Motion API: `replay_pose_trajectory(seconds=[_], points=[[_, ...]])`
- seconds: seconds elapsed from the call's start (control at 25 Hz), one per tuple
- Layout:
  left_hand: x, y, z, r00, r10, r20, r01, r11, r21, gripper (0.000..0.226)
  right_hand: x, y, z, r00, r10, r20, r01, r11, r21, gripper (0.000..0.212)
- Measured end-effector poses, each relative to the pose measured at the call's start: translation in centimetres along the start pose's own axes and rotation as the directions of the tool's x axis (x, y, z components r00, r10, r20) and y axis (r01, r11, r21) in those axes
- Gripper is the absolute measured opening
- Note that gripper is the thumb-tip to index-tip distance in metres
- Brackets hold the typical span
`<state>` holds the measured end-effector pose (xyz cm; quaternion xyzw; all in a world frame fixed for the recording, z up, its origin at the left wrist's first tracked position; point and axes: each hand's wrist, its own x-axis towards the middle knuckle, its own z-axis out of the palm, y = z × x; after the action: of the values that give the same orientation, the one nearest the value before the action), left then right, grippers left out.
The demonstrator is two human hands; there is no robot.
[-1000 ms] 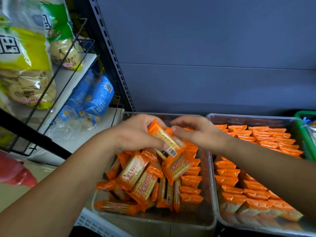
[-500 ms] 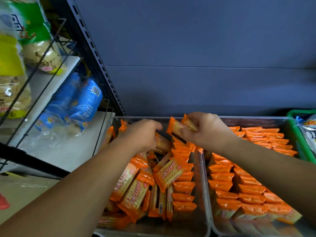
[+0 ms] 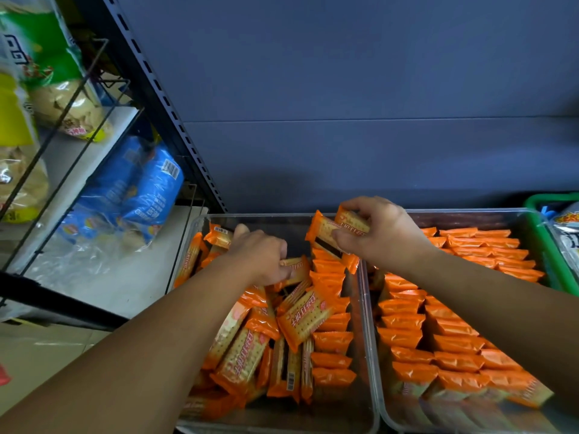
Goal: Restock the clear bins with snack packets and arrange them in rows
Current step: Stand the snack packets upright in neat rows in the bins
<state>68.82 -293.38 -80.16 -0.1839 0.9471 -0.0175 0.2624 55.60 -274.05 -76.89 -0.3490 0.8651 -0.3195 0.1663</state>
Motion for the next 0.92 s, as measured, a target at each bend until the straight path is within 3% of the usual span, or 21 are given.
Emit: replay_pose_trajectory(seconds=[0.16,0.28,0.44,0.56,0.64,0.72,0.84,0.92], points=[[-0.8,0.2,-0.7,0.999,0.026,0.045,-0.022,0.996,-0.089,0.062,-0.2,-0.1,0.0,1.000,-0.004,0.030,0.003,1.000,0.007,0.060],[-2.0,-0.7,-2.0,0.997,0.004,-0.083,-0.032,0.936,-0.350,0.038,-0.4,-0.5,0.1,0.999,-0.036,0.021,0.037,0.998,-0.056,0.059],[-5.2,-2.6,-3.2,0.949,-0.172,-0.263,-0.007,0.825,-0.565,0.043,-0.5,-1.5,0.0,0.996,-0.047,0.069,0.053,0.994,-0.090,0.049],[-6.9,-3.5,-2.5,0.944,-0.241,-0.226,0.033,0.749,-0.662,0.039,-0.9,-2.7,0.6,0.995,-0.063,0.072,0.084,0.939,-0.334,0.041],[-7.2,-3.8,-2.3,0.933,-0.295,-0.207,0.044,0.664,-0.746,0.033,-0.9,-3.1,1.0,0.993,-0.093,0.072,0.117,0.863,-0.491,0.039],[-7.4,-3.8,-2.6,0.931,-0.329,-0.158,0.045,0.532,-0.846,0.029,-0.6,-3.1,1.4,0.967,-0.245,0.069,0.236,0.760,-0.606,0.033],[-7.7,-3.6,-2.5,0.964,-0.262,-0.045,0.028,0.268,-0.963,0.032,-0.3,-3.1,1.8,0.915,-0.376,0.150,0.383,0.684,-0.621,0.018],[-7.5,-3.7,-2.2,0.971,-0.236,-0.028,0.027,0.229,-0.973,0.030,-0.4,-3.0,1.6,0.915,-0.341,0.216,0.401,0.699,-0.592,0.020]])
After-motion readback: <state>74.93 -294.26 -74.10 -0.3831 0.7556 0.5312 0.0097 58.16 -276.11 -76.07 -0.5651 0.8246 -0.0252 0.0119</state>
